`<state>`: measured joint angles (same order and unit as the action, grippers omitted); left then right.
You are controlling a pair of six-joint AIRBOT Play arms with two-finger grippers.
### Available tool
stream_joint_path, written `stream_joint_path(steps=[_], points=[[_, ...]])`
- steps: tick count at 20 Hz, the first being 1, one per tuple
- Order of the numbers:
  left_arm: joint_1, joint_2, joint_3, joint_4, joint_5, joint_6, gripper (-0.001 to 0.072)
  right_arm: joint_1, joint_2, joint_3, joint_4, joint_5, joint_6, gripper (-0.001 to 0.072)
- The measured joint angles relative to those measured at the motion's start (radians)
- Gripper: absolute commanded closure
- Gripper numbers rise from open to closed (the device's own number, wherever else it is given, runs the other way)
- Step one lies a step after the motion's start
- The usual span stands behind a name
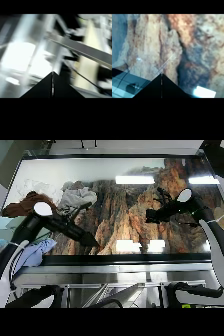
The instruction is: Fold the shirts.
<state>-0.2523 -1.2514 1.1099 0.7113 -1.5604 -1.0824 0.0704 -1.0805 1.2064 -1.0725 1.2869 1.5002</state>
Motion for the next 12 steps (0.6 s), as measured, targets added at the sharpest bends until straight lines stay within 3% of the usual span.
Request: stream_joint_path(steps=[1, 2, 3, 4, 5, 12], points=[[0.024, -0.013, 0.06, 0.087, 0.048, -0.024, 0.0637, 0.0, 0.0, 0.0, 0.0, -0.007, -0.006, 0.069], [0.058, -0.024, 0.121, 0.175, 0.105, -0.045, 0.0155, 0.0, -0.001, 0.0, 0.001, -0.014, -0.013, 0.0683], [0.096, -0.031, 0.162, 0.233, 0.159, -0.057, 0.0028, 0.0, -0.004, 0.0, 0.001, -0.023, -0.017, 0.054], [0.134, -0.038, 0.196, 0.287, 0.212, -0.064, 0.0028, 0.0, -0.008, 0.0, 0.001, -0.031, -0.021, 0.0353], [0.179, -0.048, 0.22, 0.326, 0.257, -0.073, 0.0029, 0.0, -0.013, 0.0, 0.002, -0.037, -0.024, 0.0296], [0.404, -0.258, 0.274, 0.427, 0.333, -0.104, 0.003, -0.001, -0.062, 0.0, 0.003, -0.111, -0.027, 0.0298]])
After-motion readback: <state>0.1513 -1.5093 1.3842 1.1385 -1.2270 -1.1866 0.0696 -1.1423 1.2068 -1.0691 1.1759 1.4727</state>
